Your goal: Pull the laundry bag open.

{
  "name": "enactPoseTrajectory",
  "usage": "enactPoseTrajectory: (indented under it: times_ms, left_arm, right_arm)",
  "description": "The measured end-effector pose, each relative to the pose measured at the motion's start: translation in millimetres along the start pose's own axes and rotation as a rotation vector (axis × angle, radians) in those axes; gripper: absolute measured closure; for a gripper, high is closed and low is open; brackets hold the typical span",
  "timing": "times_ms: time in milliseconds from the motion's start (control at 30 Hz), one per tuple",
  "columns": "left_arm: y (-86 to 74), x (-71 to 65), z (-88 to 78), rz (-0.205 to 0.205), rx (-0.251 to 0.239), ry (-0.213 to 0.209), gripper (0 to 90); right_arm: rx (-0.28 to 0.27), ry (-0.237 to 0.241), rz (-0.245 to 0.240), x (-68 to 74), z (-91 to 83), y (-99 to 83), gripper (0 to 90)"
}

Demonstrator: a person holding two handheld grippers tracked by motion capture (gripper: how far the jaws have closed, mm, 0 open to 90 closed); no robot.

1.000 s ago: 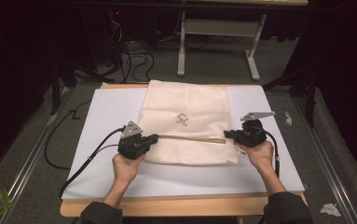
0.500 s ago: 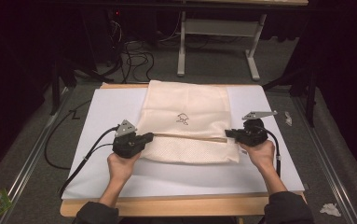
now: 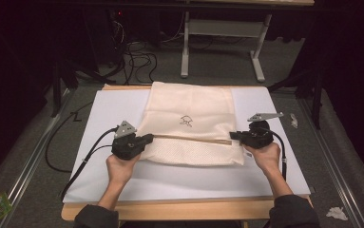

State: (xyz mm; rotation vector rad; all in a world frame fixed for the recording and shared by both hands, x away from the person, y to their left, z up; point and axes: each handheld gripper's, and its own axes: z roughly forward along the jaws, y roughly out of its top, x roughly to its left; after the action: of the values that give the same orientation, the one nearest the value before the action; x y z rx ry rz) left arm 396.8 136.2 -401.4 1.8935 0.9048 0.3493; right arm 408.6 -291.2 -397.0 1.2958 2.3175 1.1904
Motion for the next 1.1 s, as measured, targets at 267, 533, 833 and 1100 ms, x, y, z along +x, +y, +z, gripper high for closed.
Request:
enactPoseTrajectory:
  times_ms: [267, 533, 833, 1100]
  left_arm:
    - [0.4, 0.2, -0.8, -0.002, -0.003, -0.002, 87.2]
    - [-0.7, 5.2, -6.0, -0.01, -0.008, 0.016, 87.2]
    - [0.0, 9.1, -11.6, -0.013, -0.015, 0.029, 87.2]
    - [-1.2, 15.3, -18.8, -0.024, -0.018, 0.045, 87.2]
  right_arm:
    - [0.0, -0.004, -0.002, 0.6, 0.1, 0.6, 88.9]
    - [0.002, -0.018, -0.002, -1.9, -1.8, -0.7, 88.9]
    - [0.006, -0.024, 0.0, -3.1, -1.9, -0.3, 88.9]
    - [0.009, -0.04, -0.002, -5.2, -2.7, -1.8, 88.8]
